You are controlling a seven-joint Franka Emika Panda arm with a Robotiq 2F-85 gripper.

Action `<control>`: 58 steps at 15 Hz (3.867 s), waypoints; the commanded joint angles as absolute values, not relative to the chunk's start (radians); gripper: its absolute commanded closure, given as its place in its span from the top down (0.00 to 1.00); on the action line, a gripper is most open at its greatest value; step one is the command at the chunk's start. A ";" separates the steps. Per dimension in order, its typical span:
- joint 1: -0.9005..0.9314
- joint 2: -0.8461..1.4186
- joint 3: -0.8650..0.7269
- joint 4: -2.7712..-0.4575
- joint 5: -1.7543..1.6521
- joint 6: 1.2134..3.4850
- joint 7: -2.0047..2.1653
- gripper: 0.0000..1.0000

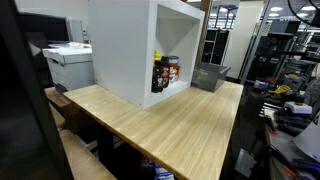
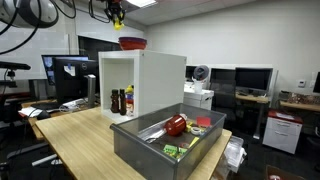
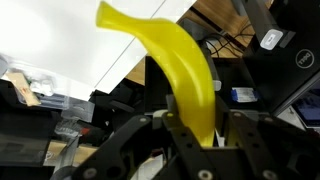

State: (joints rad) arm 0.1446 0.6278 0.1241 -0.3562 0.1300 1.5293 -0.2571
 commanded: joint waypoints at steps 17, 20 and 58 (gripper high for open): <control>0.043 0.590 0.113 -0.363 0.151 1.532 -0.030 0.12; 0.019 0.594 0.118 -0.369 0.162 1.524 -0.015 0.12; -0.162 0.644 0.175 -0.387 0.348 1.411 0.146 0.12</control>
